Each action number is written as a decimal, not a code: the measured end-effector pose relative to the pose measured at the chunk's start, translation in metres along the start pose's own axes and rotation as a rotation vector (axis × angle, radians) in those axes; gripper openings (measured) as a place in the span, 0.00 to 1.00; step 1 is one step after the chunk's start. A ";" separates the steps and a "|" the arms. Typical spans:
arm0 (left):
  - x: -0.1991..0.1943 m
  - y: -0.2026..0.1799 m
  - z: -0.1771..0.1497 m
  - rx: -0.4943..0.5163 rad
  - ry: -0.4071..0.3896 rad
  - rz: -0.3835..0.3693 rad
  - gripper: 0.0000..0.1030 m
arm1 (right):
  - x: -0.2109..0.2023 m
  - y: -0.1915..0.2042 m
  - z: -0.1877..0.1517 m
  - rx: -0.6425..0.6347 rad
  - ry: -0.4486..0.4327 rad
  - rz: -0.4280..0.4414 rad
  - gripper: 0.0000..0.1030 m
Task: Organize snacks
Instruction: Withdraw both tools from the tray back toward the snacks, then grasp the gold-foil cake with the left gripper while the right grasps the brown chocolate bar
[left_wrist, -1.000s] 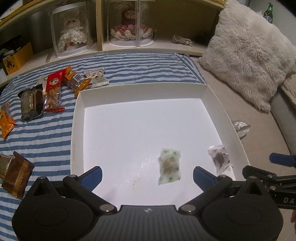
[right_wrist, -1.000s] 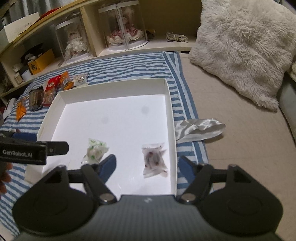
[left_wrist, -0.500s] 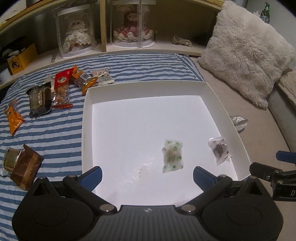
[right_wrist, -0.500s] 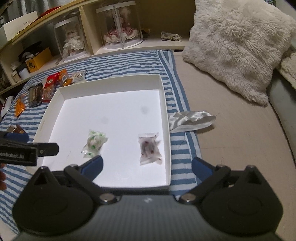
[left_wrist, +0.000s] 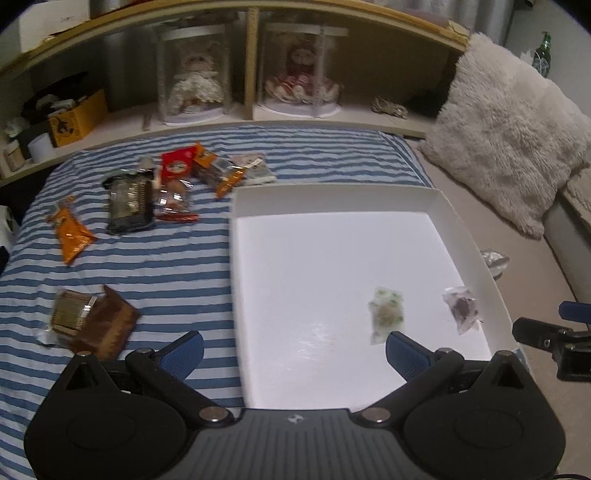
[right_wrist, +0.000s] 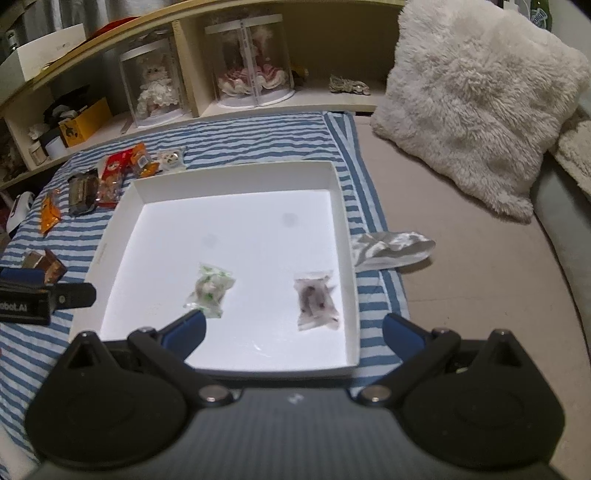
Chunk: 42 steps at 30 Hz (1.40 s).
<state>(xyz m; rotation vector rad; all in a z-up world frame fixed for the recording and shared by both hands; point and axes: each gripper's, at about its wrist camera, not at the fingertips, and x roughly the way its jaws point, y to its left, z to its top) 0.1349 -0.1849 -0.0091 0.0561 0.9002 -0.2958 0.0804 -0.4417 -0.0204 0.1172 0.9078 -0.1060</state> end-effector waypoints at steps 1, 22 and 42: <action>-0.002 0.006 0.000 -0.003 -0.005 0.004 1.00 | 0.000 0.003 0.001 0.000 -0.003 0.001 0.99; -0.035 0.155 -0.022 -0.104 -0.091 0.163 1.00 | 0.018 0.119 0.021 -0.037 -0.036 0.120 0.99; -0.009 0.256 -0.020 -0.265 -0.146 0.185 1.00 | 0.067 0.239 0.010 0.246 -0.070 0.318 1.00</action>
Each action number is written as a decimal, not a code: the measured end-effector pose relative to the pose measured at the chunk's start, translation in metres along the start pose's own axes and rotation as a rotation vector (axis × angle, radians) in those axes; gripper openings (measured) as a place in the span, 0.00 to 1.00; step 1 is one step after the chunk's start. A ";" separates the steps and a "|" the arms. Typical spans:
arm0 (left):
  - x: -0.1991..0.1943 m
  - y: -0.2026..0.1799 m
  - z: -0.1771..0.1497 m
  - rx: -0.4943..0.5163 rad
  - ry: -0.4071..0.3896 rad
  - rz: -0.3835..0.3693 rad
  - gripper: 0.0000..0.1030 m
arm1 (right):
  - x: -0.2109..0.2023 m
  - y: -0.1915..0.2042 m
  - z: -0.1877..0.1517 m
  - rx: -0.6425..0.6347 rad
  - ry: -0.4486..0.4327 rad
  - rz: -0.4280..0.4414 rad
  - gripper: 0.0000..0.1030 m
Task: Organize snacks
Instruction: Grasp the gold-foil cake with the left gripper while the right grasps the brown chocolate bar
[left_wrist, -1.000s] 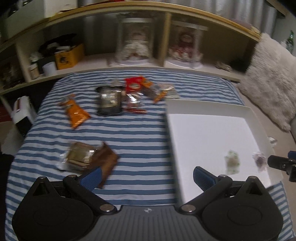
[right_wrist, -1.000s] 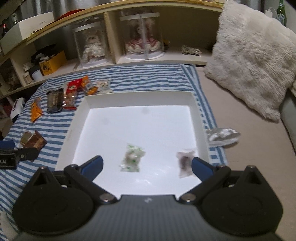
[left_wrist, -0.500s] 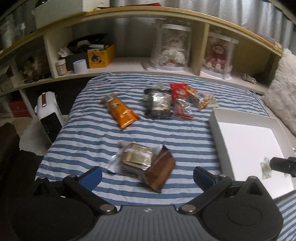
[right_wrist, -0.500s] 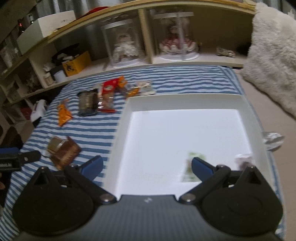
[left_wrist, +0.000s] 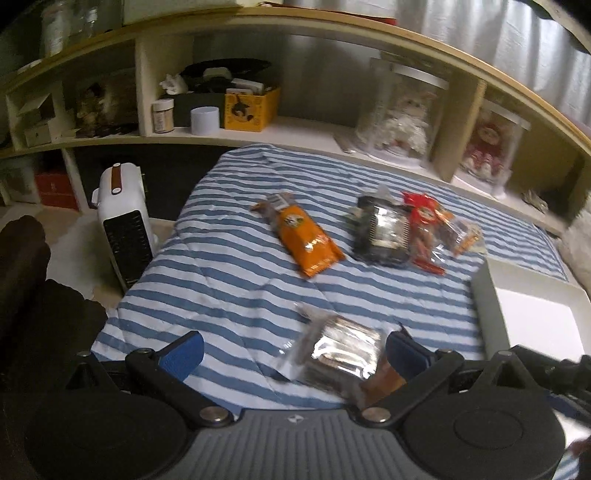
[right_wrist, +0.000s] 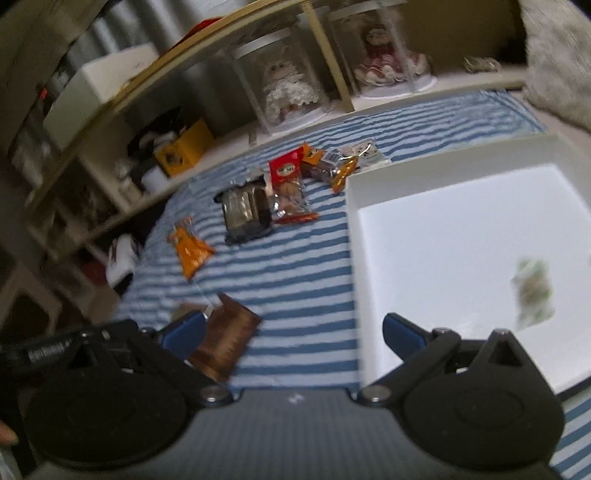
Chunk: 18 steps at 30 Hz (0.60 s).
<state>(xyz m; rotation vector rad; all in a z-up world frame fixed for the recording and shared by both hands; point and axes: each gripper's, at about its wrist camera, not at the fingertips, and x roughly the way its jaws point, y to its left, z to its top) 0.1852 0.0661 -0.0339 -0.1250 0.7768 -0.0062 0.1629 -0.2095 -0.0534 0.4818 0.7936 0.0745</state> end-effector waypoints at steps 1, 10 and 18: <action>0.003 0.003 0.001 -0.010 -0.004 -0.004 1.00 | 0.005 0.003 -0.002 0.030 -0.006 -0.004 1.00; 0.028 0.022 0.009 -0.119 0.006 -0.049 1.00 | 0.067 0.009 -0.023 0.383 0.086 0.038 0.99; 0.041 0.020 0.009 -0.119 0.024 -0.125 0.97 | 0.098 0.021 -0.031 0.442 0.114 0.086 0.74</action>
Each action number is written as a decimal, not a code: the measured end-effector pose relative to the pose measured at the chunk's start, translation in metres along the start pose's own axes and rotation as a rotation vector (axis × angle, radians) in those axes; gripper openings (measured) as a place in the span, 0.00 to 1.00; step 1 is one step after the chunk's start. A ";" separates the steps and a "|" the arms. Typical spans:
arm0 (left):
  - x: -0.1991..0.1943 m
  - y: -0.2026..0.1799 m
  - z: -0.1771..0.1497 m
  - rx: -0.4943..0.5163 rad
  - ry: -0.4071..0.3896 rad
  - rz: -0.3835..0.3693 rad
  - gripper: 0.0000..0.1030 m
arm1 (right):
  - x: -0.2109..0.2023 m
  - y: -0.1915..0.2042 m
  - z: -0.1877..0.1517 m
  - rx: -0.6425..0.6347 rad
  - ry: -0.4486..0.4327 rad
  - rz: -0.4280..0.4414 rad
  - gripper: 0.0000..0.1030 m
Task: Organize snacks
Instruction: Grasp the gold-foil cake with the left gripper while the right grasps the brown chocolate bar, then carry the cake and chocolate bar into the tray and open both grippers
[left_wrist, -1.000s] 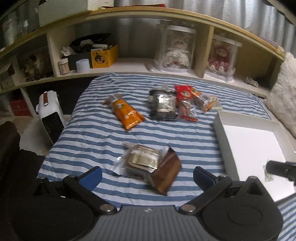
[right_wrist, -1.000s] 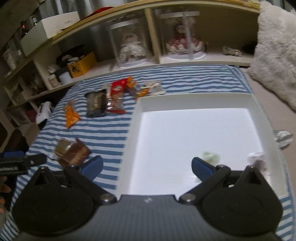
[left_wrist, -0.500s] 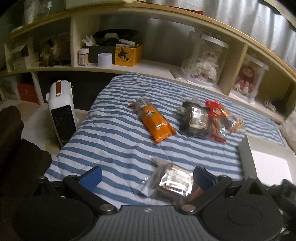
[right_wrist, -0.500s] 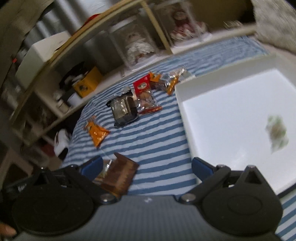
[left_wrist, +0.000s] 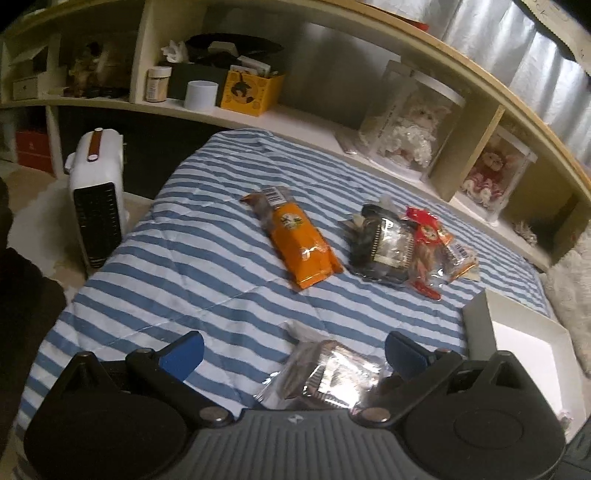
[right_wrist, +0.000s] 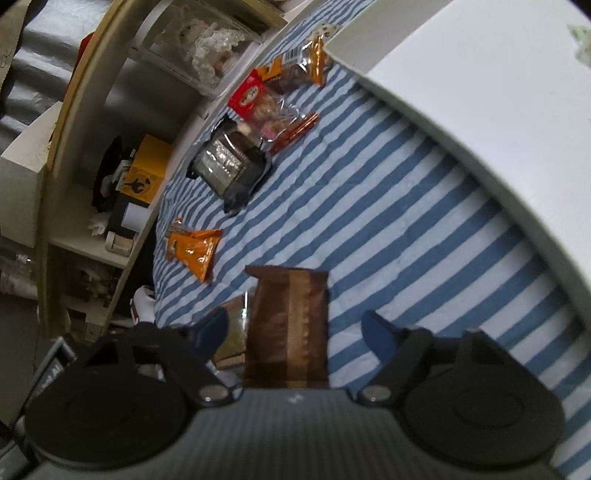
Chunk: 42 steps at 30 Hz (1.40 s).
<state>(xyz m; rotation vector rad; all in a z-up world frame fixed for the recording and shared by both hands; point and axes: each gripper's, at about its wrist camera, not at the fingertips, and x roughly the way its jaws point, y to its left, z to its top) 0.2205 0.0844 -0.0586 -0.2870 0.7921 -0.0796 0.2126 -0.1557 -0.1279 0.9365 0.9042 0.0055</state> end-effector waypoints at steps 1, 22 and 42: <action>0.001 -0.001 0.000 0.006 0.001 -0.004 0.93 | 0.003 0.001 -0.001 -0.006 0.000 0.001 0.69; 0.041 -0.034 -0.026 0.272 0.114 -0.025 0.80 | -0.032 0.017 -0.003 -0.468 0.064 -0.077 0.46; 0.004 -0.037 -0.021 0.192 0.041 0.021 0.57 | -0.057 0.023 0.009 -0.616 0.025 -0.090 0.46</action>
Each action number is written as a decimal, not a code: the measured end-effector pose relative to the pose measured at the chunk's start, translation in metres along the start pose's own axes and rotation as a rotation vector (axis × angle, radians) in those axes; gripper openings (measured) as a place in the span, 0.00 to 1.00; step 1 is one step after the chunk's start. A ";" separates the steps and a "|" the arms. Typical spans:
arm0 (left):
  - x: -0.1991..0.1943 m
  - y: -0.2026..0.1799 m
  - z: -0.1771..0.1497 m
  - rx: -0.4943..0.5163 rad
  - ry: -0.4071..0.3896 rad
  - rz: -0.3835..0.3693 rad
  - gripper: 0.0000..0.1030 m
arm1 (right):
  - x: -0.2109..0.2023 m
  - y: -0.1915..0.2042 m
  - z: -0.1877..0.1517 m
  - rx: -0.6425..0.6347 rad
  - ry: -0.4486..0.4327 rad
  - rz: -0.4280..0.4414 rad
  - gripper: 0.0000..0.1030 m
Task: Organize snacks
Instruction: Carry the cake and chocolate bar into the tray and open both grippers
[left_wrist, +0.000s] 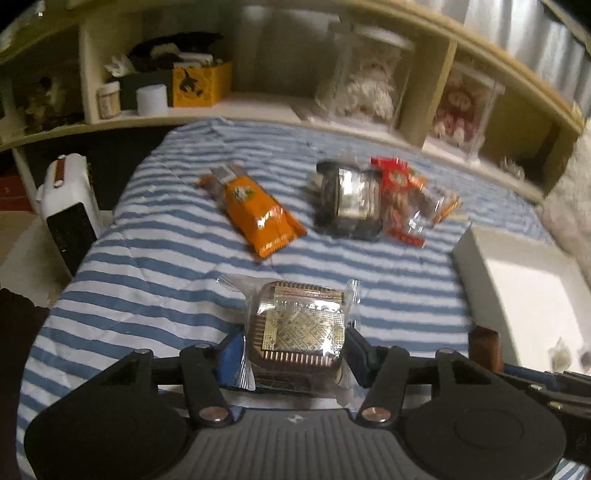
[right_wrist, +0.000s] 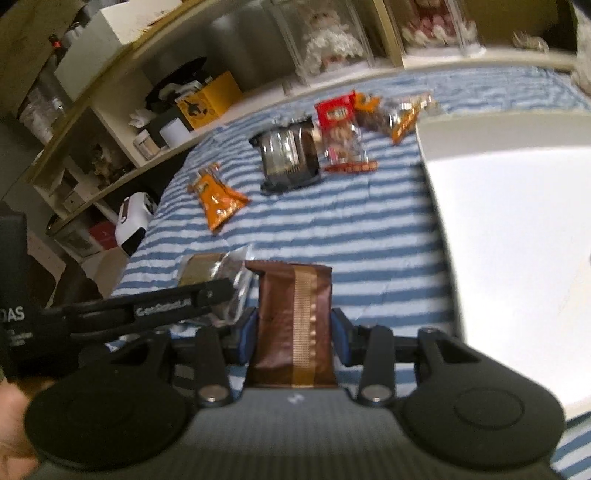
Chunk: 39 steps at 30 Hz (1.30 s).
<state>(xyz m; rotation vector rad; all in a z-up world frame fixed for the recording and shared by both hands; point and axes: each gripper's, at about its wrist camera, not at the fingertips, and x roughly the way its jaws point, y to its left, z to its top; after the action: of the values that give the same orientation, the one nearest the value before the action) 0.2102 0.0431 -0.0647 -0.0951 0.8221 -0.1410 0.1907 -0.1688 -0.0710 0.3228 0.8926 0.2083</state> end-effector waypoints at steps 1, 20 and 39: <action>-0.006 -0.002 0.001 -0.002 -0.013 0.001 0.57 | -0.003 -0.001 0.002 -0.013 -0.007 -0.003 0.46; -0.082 -0.066 -0.017 0.021 -0.104 -0.094 0.57 | -0.094 -0.055 0.013 -0.129 -0.105 -0.019 0.46; -0.080 -0.163 -0.033 0.036 -0.122 -0.273 0.57 | -0.160 -0.132 0.004 -0.086 -0.198 -0.096 0.46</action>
<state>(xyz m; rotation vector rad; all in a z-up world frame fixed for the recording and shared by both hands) 0.1182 -0.1057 -0.0066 -0.1806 0.6818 -0.4033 0.1023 -0.3422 0.0000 0.2155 0.6990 0.1231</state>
